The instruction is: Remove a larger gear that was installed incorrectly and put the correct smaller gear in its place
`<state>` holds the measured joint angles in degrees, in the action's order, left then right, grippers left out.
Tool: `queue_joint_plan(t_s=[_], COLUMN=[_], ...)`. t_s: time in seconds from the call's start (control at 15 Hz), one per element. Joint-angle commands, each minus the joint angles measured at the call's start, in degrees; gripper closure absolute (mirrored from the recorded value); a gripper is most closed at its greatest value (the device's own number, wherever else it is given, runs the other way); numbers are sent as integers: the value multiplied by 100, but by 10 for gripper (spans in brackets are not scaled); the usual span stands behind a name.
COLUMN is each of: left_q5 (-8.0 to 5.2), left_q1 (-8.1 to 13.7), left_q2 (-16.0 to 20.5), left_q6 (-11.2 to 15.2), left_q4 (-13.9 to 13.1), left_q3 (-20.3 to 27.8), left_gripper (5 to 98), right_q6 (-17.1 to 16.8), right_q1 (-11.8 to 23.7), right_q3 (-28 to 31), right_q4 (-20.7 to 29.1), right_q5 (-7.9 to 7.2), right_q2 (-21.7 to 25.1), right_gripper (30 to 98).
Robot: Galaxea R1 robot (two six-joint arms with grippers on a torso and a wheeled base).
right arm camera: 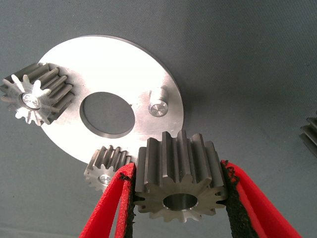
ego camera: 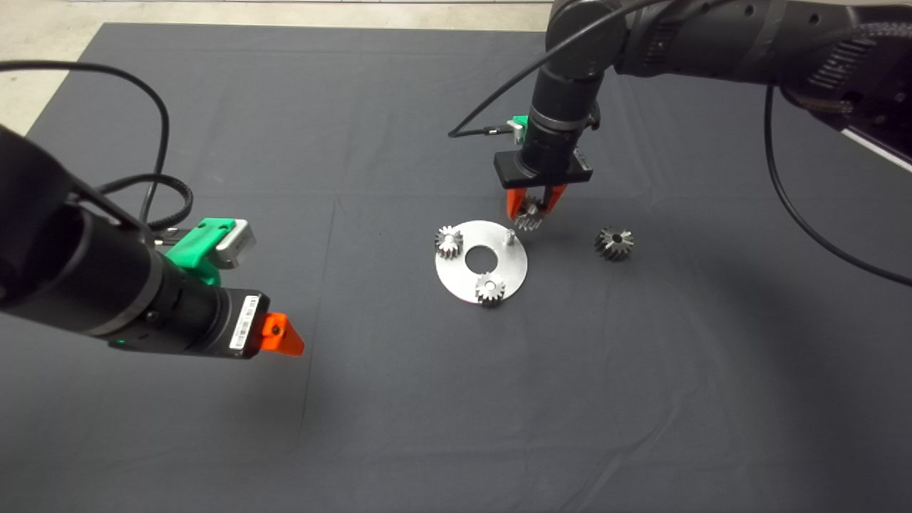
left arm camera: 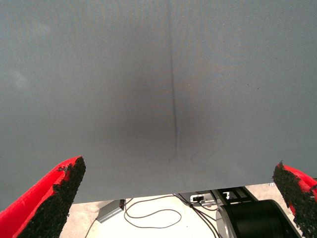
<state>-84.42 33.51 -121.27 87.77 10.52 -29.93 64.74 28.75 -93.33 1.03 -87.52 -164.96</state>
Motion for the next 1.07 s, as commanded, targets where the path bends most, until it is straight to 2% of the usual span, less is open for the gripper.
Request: queue_joint_plan(t_s=[0.0, 0.33, 0.6, 1.0], left_q5=[-13, -13, -13, -13], left_q1=[24, 25, 24, 24], left_q2=[2, 2, 2, -7], left_q6=[21, 21, 21, -5], left_q4=[38, 38, 43, 96], left_q3=[67, 76, 50, -3], left_gripper=[61, 61, 61, 61], right_q6=[-41, -76, -278, -278], right_q1=[128, -193, -413, -387], right_q3=[-87, -507, -878, -910], right_q4=[302, 302, 293, 284], right_q5=[-723, -714, -719, -723], right_q2=[-67, -155, -357, -445], right_gripper=[900, 900, 900, 900])
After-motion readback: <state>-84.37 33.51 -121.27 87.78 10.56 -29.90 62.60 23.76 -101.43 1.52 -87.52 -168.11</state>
